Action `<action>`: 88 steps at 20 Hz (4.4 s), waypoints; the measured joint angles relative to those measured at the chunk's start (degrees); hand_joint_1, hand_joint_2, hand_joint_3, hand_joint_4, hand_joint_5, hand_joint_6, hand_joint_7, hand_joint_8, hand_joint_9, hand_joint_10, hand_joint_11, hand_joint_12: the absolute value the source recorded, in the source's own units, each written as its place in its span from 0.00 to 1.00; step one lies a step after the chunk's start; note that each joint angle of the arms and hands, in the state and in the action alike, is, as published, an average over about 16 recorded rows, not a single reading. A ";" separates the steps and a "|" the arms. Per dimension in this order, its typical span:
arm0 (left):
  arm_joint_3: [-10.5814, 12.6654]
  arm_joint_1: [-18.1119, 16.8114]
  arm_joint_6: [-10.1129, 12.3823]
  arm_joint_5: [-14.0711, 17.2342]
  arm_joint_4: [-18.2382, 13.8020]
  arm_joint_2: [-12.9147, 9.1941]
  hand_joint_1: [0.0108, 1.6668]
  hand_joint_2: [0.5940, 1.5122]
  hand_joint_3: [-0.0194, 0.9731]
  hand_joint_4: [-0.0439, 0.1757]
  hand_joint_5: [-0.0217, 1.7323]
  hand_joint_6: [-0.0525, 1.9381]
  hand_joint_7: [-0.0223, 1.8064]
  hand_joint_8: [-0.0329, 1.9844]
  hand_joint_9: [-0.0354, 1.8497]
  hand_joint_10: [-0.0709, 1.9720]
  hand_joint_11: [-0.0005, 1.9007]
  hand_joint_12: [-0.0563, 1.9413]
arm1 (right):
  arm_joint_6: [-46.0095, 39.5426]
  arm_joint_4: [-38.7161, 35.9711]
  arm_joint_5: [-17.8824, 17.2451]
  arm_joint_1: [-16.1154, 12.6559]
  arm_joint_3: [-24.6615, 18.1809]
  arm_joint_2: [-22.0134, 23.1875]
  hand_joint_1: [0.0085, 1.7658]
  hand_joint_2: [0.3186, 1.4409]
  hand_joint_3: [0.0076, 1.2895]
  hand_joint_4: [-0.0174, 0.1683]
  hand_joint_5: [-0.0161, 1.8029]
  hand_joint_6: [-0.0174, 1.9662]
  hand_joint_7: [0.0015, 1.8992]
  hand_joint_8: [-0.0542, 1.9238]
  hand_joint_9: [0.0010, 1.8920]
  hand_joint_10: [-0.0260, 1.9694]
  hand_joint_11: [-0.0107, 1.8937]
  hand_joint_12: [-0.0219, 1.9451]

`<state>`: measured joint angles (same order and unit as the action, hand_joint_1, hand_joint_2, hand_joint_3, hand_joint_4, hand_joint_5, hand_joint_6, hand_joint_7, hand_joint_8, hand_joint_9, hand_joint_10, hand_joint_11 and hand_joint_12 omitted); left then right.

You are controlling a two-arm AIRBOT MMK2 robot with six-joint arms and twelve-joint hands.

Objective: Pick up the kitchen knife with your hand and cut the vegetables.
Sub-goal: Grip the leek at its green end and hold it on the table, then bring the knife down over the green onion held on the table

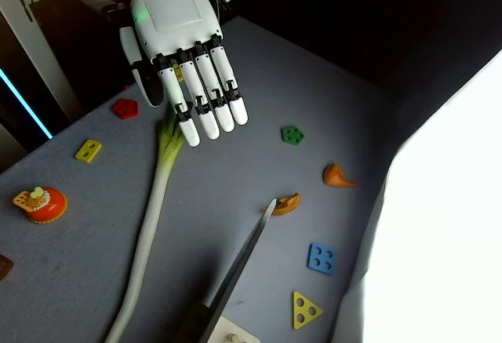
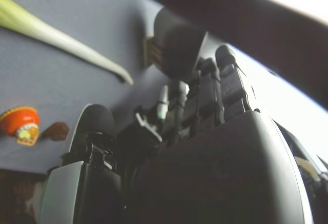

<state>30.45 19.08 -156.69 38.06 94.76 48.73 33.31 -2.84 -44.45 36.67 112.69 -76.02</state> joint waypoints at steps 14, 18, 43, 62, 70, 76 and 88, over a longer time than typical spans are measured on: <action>-4.80 11.87 21.98 11.05 -11.31 3.25 0.25 0.83 0.03 0.25 0.04 0.03 0.03 0.01 0.04 0.04 0.01 0.16 | -0.66 -0.51 -0.54 -0.32 6.88 -5.51 0.60 0.54 0.01 0.14 0.02 0.01 0.01 0.03 0.01 0.02 0.02 0.02; -5.30 14.18 24.46 13.23 -13.17 5.36 0.25 0.84 0.03 0.25 0.04 0.03 0.03 0.01 0.04 0.04 0.01 0.14 | -0.82 -0.21 -0.62 -0.29 7.83 -6.23 0.60 0.55 0.01 0.14 0.02 0.01 0.01 0.03 0.01 0.02 0.02 0.02; -4.33 26.04 32.87 27.69 -14.66 16.64 0.30 0.90 0.03 0.24 0.03 0.03 0.02 0.01 0.03 0.04 0.01 0.07 | -0.89 2.30 -1.17 0.43 9.10 -7.70 0.65 0.65 0.01 0.18 0.43 0.71 0.44 0.76 0.41 0.78 0.35 0.87; -2.07 28.81 36.47 29.74 -18.37 19.94 0.26 0.90 0.03 0.30 0.04 0.03 0.02 0.01 0.03 0.04 0.01 0.03 | 7.29 10.41 -3.17 0.39 9.09 -9.01 0.85 0.45 0.40 0.98 0.72 0.97 0.74 0.96 0.79 0.93 0.80 0.95; -2.70 30.14 37.02 30.61 -18.92 20.35 0.19 0.88 0.04 0.25 0.03 0.03 0.02 0.01 0.03 0.04 0.01 0.03 | 9.57 12.47 -6.49 0.25 9.10 -9.57 0.88 0.37 0.57 0.98 0.73 0.97 0.76 0.94 0.80 0.92 0.81 0.94; -3.19 30.99 37.03 30.92 -19.04 20.41 0.09 0.87 0.04 0.23 0.03 0.03 0.02 0.01 0.03 0.04 0.01 0.03 | 11.11 15.02 -9.88 -0.83 8.87 -9.16 0.88 0.37 0.58 0.98 0.72 0.96 0.77 0.93 0.81 0.91 0.82 0.94; -3.23 32.87 37.84 31.52 -19.66 21.18 0.01 0.85 0.04 0.23 0.02 0.03 0.01 0.01 0.03 0.04 0.01 0.03 | 27.34 25.34 -11.66 -5.31 -10.53 1.93 0.87 0.38 0.54 0.98 0.74 0.96 0.78 0.93 0.82 0.91 0.82 0.93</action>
<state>27.22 51.95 -118.85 69.58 75.10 69.90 60.66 22.50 -56.11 31.36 102.16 -74.09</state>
